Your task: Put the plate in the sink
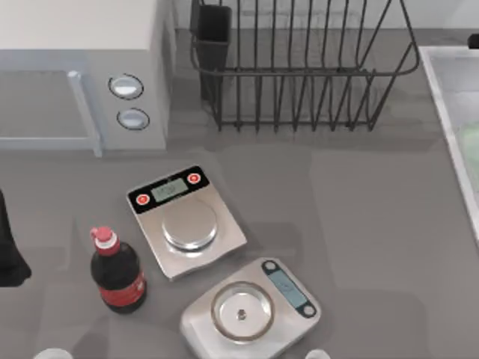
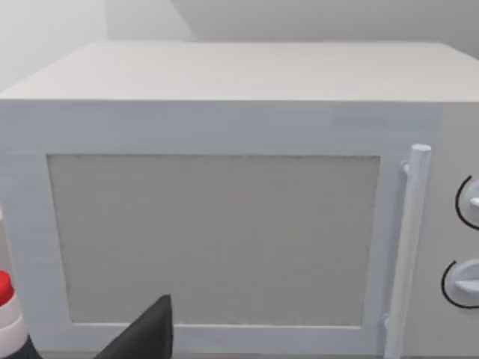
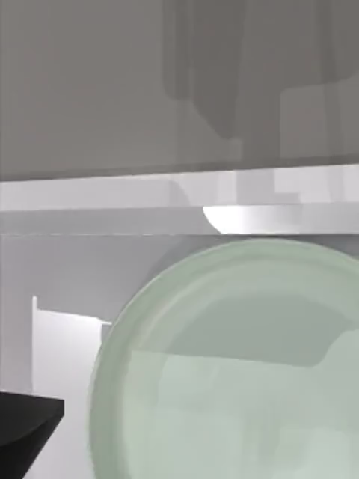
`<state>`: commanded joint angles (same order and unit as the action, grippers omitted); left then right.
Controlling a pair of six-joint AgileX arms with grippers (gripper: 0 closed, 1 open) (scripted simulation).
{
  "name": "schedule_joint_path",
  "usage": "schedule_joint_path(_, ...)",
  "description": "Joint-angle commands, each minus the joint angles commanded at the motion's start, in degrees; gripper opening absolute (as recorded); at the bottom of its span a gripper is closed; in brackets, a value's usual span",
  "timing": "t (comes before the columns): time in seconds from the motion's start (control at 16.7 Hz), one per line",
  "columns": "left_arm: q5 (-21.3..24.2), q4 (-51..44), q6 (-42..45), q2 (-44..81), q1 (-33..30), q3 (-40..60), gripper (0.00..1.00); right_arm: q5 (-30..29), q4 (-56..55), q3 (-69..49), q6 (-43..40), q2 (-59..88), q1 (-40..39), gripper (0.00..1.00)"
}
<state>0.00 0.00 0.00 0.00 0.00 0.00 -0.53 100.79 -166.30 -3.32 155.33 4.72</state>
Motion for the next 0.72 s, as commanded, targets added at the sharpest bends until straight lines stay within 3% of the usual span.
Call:
schedule_joint_path(0.66,0.0,0.0,0.0,0.0,0.0,0.0,1.00,0.0,0.0,0.0,0.0,0.0,0.0,0.98)
schedule_joint_path(0.72,0.0,0.0,0.0,0.0,0.0,0.0,1.00,0.0,0.0,0.0,0.0,0.0,0.0,1.00)
